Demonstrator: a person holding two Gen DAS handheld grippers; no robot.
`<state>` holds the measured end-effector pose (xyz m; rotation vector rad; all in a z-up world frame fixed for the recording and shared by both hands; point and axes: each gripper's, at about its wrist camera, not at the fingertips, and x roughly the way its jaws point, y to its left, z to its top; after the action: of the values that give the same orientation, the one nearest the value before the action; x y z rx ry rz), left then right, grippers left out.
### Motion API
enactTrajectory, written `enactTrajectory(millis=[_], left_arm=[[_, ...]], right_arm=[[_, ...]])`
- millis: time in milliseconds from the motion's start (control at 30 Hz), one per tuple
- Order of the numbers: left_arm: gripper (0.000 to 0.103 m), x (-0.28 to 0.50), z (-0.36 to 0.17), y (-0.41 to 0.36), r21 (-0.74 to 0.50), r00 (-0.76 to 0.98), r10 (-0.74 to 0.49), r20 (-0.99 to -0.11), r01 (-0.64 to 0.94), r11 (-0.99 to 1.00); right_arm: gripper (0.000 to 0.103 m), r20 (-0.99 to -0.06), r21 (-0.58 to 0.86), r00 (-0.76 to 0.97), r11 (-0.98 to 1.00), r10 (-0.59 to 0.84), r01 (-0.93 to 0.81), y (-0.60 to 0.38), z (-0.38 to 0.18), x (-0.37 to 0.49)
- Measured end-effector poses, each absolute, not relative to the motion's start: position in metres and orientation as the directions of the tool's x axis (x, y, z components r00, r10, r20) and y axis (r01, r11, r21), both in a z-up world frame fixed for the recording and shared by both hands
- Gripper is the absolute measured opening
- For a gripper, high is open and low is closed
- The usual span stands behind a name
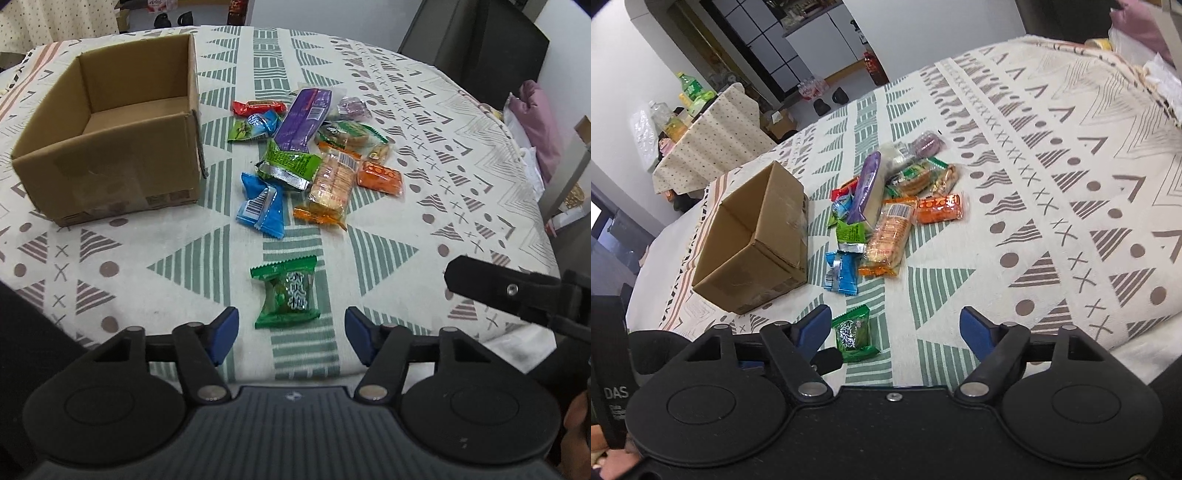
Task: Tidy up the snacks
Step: 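Lower the left gripper onto the green candy and close it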
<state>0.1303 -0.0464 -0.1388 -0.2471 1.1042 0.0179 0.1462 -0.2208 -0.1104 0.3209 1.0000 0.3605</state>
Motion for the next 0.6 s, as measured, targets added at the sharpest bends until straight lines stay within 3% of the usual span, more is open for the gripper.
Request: enactTrajectory(millis=[267, 600], left_arm=[[0.045, 0.154, -0.164, -0.043, -0.208, 0.426, -0.108, -0.898, -0.195, 0.958], [0.027, 0.171, -0.185, -0.038, -0.223, 0.401, -0.118, -0.909, -0.226, 0.948]], right_arm=[[0.067, -0.768, 0.459, 0.454, 0.883, 0.451, -0.101, -0.219, -0.129, 0.171], [0.066, -0.779, 0.468, 0.424, 0.878, 0.462, -0.098, -0.201, -0.148, 0.204]])
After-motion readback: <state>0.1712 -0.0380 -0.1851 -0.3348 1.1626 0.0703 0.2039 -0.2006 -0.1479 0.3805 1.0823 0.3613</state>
